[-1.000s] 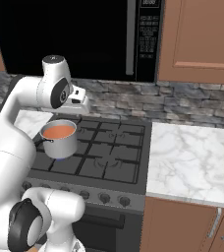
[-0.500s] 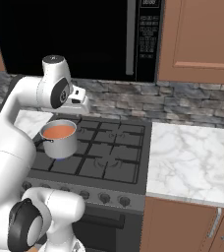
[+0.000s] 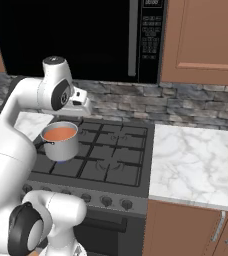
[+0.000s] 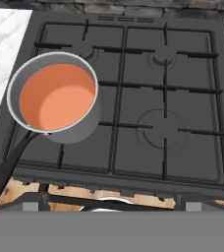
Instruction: Wait until the marinara sauce is simmered to a deep red color and then turn off the stove.
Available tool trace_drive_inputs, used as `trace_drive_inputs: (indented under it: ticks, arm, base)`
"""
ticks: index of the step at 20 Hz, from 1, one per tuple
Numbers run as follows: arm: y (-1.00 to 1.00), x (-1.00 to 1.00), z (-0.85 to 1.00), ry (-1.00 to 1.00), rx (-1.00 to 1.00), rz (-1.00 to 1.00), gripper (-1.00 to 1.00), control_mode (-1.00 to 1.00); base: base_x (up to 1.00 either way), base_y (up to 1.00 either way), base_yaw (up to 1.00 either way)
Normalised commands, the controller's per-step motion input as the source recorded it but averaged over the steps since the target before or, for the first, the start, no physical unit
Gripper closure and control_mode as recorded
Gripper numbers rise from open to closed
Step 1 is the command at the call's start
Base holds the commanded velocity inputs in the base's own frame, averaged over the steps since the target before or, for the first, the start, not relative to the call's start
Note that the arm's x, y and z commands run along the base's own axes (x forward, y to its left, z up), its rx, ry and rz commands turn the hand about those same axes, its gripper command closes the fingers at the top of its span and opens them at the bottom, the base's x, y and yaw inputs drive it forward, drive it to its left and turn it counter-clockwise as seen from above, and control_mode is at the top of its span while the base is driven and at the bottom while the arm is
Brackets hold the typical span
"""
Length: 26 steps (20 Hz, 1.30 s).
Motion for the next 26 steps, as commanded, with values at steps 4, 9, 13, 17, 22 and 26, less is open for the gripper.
trace_drive_inputs:
  ticks: [4, 9, 13, 17, 22, 26]
  arm:
    - [0.04, -0.32, -0.23, 0.0, -0.08, 0.13, -1.0, -1.0]
    - [0.0, -0.1, -0.08, 0.0, -0.03, 0.03, -1.0, -1.0]
    - [0.0, 0.0, -0.01, 0.0, -0.01, 0.0, -1.0, -1.0]
    - [0.0, 0.0, 0.0, 0.0, 0.0, 0.0, -1.0, -1.0]
    - [0.0, 0.0, 0.0, 0.0, 0.0, 0.0, -1.0, -1.0]
    - [0.0, 0.0, 0.0, 0.0, 0.0, 0.0, -1.0, -1.0]
  base:
    - [0.0, 0.0, 0.0]
    - [0.0, 0.0, 0.0]
    - [0.0, 0.0, 0.0]
    - [0.0, 0.0, 0.0]
    - [0.0, 0.0, 0.0]
    - [0.0, 0.0, 0.0]
